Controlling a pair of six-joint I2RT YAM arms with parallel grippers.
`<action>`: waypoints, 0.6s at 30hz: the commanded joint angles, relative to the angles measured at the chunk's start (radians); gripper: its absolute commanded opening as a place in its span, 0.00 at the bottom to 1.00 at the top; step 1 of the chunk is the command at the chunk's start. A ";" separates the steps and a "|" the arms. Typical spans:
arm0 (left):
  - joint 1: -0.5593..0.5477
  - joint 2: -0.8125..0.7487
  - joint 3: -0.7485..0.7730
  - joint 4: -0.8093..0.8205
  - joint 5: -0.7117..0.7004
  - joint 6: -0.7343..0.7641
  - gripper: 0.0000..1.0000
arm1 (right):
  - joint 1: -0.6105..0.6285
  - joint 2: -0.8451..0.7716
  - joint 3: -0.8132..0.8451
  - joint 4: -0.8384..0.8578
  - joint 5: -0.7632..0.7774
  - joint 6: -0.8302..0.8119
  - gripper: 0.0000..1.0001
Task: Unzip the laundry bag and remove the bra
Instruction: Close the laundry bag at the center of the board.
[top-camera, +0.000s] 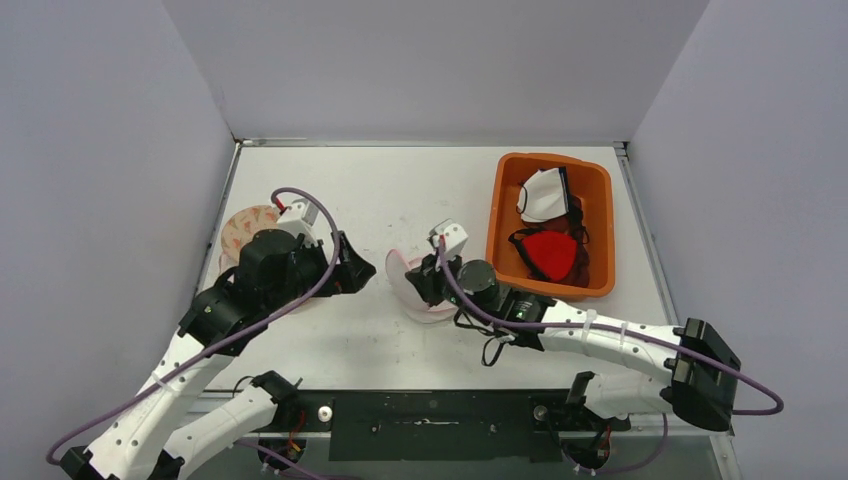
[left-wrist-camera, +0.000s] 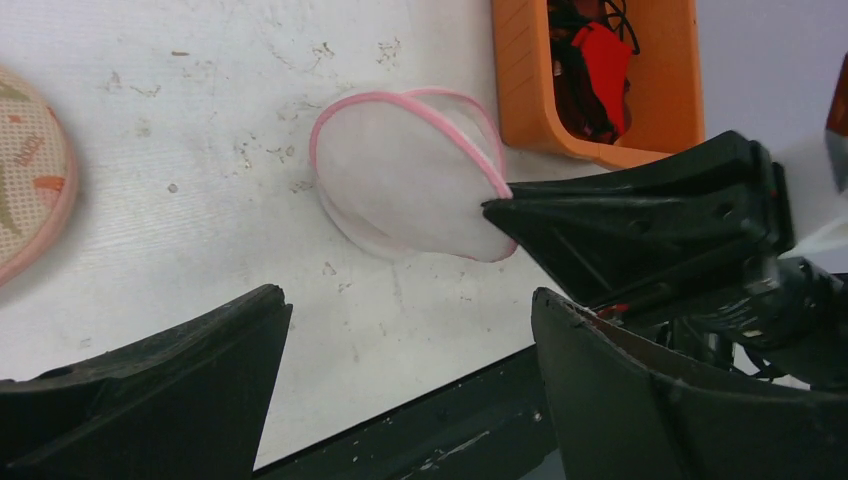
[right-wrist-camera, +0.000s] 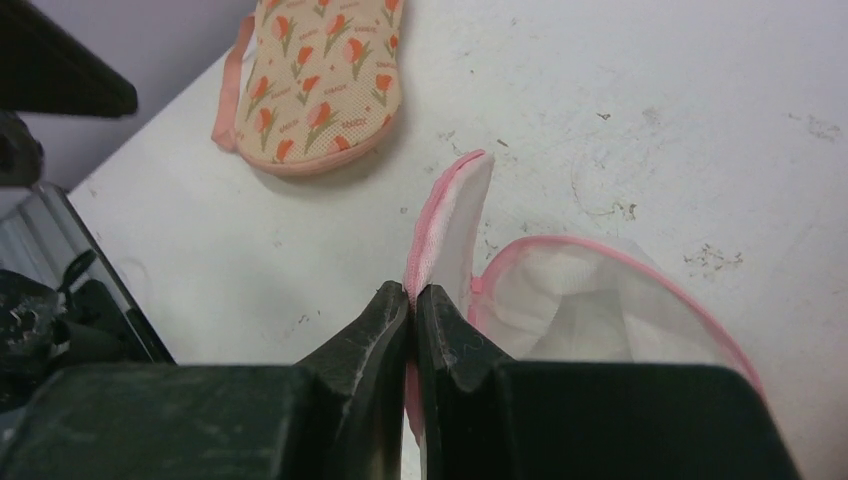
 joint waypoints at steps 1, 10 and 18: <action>0.005 -0.031 -0.163 0.221 0.022 -0.085 0.89 | -0.132 -0.080 -0.086 0.116 -0.218 0.198 0.05; 0.002 -0.124 -0.438 0.504 0.038 -0.206 0.88 | -0.359 -0.178 -0.277 0.210 -0.316 0.390 0.05; -0.046 -0.037 -0.537 0.678 0.032 -0.249 0.88 | -0.388 -0.244 -0.360 0.170 -0.256 0.427 0.05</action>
